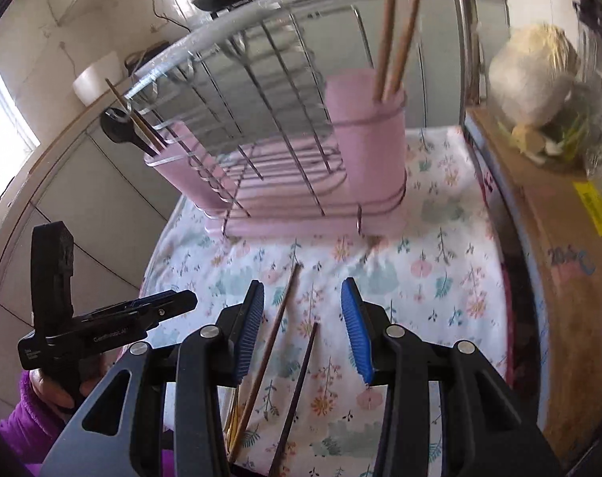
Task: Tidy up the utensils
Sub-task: 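Grasp the white plastic spoon with the left tool while the right tool grasps a dark chopstick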
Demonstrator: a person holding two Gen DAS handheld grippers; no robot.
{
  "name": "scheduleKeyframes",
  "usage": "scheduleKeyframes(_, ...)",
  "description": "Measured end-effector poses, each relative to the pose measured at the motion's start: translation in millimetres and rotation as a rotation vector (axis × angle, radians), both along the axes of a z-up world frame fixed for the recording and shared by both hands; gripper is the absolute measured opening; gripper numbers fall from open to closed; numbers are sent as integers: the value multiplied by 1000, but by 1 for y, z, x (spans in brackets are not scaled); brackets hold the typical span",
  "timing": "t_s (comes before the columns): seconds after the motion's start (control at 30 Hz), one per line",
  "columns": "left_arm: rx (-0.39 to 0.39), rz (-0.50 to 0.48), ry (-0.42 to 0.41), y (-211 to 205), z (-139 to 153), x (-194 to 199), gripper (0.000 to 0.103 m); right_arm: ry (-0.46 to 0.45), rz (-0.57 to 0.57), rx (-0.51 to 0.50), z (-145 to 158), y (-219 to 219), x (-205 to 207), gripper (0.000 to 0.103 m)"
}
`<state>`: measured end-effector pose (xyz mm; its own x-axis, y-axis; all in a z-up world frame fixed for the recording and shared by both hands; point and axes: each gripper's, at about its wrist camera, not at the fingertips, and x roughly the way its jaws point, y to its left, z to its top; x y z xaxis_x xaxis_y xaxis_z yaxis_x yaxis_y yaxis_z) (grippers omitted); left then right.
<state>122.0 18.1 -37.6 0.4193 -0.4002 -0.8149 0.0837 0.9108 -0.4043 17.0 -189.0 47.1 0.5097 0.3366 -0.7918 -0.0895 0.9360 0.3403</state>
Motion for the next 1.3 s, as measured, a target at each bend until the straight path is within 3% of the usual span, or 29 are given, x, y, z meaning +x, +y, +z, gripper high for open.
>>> scheduleKeyframes(0.23, 67, -63, 173, -30, -35, 7, 45, 186, -12, 137, -50, -11, 5, 41)
scheduleKeyframes(0.43, 109, -65, 255, -44, -51, 16, 39, 231, -14, 173, -65, -14, 7, 41)
scheduleKeyframes(0.6, 190, -60, 235, -57, -52, 23, 36, 249, -15, 183, -73, -17, 10, 41)
scheduleKeyframes(0.7, 226, -56, 213, -63, -52, 26, 23, 257, -10, 188, -78, -16, 10, 41)
scheduleKeyframes(0.83, 176, -29, 229, -58, -53, 29, 20, 270, 0, 206, -82, -14, 13, 39)
scheduleKeyframes(0.97, 93, -19, 251, -46, -53, 30, 5, 299, 5, 238, -88, -10, 19, 30)
scheduleKeyframes(1.07, 93, -12, 231, -37, -48, 26, 4, 314, 14, 235, -92, -6, 24, 19)
scheduleKeyframes(1.3, 54, -17, 175, -18, -29, 17, 4, 353, 26, 220, -101, 8, 35, 15)
